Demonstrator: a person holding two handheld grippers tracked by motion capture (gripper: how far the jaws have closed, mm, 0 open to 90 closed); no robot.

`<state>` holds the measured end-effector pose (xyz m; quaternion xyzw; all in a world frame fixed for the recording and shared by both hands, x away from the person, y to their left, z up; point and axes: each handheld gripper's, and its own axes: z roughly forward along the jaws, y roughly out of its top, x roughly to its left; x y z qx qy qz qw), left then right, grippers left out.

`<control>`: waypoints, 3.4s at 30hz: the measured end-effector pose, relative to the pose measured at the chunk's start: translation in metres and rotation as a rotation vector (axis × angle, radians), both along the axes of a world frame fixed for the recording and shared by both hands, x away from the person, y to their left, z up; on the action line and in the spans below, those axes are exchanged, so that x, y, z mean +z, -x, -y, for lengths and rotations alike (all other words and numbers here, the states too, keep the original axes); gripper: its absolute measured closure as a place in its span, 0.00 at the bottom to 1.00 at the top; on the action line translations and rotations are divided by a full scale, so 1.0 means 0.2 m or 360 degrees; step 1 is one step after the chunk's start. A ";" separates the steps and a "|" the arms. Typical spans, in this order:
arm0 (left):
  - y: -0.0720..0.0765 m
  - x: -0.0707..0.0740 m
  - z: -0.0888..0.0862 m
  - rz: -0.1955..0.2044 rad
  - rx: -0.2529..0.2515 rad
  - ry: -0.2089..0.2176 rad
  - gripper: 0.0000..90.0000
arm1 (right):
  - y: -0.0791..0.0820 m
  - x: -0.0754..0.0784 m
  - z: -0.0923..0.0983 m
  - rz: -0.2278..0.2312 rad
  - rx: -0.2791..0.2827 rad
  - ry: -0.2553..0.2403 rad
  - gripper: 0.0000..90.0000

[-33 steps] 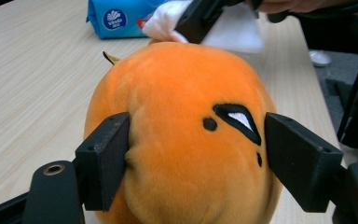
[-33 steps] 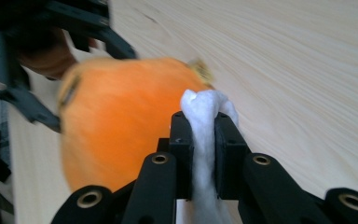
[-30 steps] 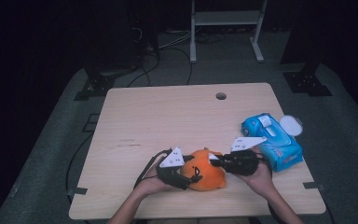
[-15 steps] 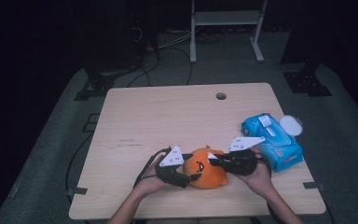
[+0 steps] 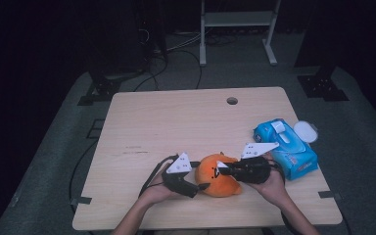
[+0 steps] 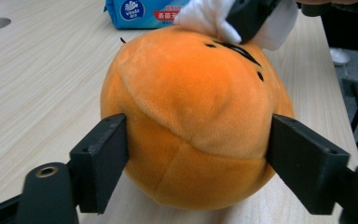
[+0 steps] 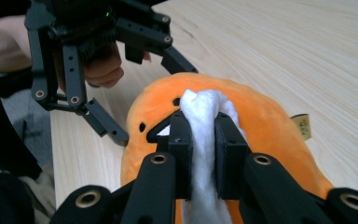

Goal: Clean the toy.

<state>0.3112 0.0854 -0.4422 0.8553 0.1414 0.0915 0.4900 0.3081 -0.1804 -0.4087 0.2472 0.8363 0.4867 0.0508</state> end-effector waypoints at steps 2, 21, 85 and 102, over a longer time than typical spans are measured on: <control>0.00 -0.01 0.00 -0.0010 0.0005 0.0007 0.24 | 0.01 0.01 -0.01 0.0004 0.0006 0.0000 0.87; 0.01 -0.01 0.03 -0.0039 -0.0001 -0.0009 0.25 | 0.05 0.05 0.03 0.0081 0.0066 0.0050 0.81; 0.08 -0.01 0.16 -0.0041 0.0018 -0.0066 0.27 | 0.10 0.07 -0.09 0.0159 0.0100 0.0117 0.88; 0.07 -0.01 0.15 -0.0065 0.0025 -0.0065 0.26 | 0.09 0.06 -0.06 0.0128 0.0080 0.0104 0.88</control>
